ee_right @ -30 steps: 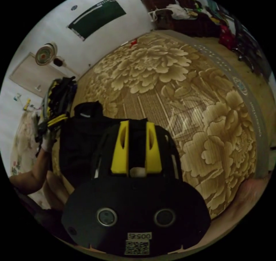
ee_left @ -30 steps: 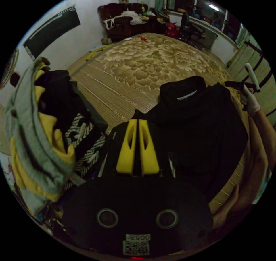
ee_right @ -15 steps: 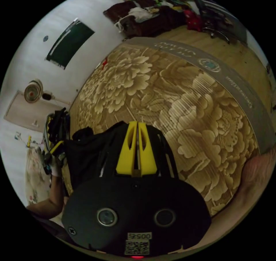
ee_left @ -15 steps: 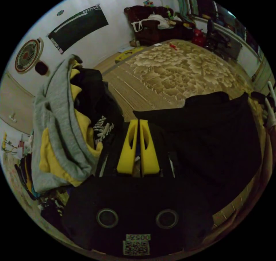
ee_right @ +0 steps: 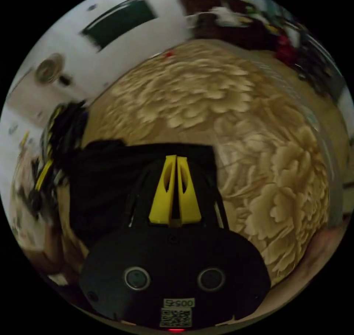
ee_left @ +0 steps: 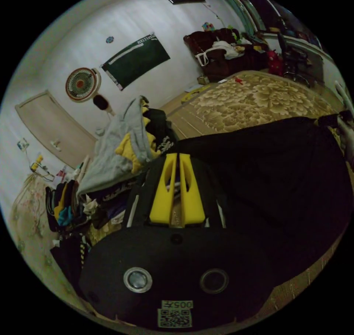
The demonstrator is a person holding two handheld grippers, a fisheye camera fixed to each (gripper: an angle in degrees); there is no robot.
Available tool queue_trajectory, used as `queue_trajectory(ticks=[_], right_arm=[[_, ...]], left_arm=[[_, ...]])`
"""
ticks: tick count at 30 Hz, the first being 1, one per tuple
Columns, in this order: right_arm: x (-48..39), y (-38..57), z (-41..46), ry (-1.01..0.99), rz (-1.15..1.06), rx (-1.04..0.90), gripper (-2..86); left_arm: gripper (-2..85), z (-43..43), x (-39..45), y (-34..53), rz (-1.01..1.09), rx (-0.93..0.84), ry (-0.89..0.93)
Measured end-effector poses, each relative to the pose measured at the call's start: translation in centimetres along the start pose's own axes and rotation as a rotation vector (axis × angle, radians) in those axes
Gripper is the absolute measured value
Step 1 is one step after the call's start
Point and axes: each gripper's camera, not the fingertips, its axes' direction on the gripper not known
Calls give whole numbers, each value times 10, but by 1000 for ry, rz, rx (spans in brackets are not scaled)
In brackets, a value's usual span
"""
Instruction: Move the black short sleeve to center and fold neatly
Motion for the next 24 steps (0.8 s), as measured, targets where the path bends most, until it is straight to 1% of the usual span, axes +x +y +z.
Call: queue_trajectory(ticks=[1, 2, 4, 6, 7, 8, 9, 10, 11, 12, 13, 14, 15, 16, 17, 18, 20, 21, 23, 24], right_arm=[[7, 0, -1, -43, 89, 25, -10], [9, 0, -2, -57, 114, 33, -10], [-2, 6, -4, -51, 74, 29, -10], [-18, 16, -7, -10, 6, 18, -10], [-31, 24, -10, -5, -51, 21, -10], [-38, 29, -11, -7, -82, 18, -10], [-54, 38, -11, -21, -149, 5, -10], [-69, 47, -9, -45, -210, -19, -10], [-76, 50, -6, -58, -239, -39, -10], [-89, 57, 1, -70, -283, -83, -10], [-98, 61, 10, -40, -301, -117, -10], [-101, 62, 14, -12, -301, -136, -10], [-104, 63, 17, -16, -307, -132, -10], [-103, 62, 17, -28, -266, -137, -10], [-101, 61, 15, -22, -235, -136, -10], [-100, 61, 10, 15, -181, -119, -10], [-107, 67, -3, 4, -207, -106, -10], [-115, 75, -9, -17, -248, -123, -10], [-131, 90, -11, -35, -308, -191, -10], [-142, 103, -9, -45, -343, -233, -10]], left_arm=[[-1, 0, -5, 5, -29, -7, -21], [-1, -2, -10, 10, -57, -2, -57], [-2, -4, -18, 19, -85, -2, -80], [-2, -7, -22, 30, -90, 26, -26], [-2, -9, -21, 37, -57, 48, 48], [-2, -7, -14, 42, 21, 40, 147], [-2, -4, -8, 45, 70, 26, 198], [-2, 3, 5, 51, 159, -22, 297], [-2, 11, 15, 58, 203, -65, 375], [-2, 16, 20, 62, 219, -84, 403], [-2, 27, 28, 68, 242, -127, 413], [-2, 41, 33, 73, 256, -199, 353], [-2, 46, 33, 75, 270, -211, 342], [-2, 47, 26, 77, 237, -192, 329], [-3, 51, 17, 76, 207, -244, 304], [-3, 51, 11, 77, 188, -257, 306], [-3, 34, -17, 88, 98, -179, 355], [-3, 29, -22, 92, 97, -165, 377], [-2, 11, -27, 113, 186, -153, 494], [-2, 7, -25, 119, 214, -154, 521]])
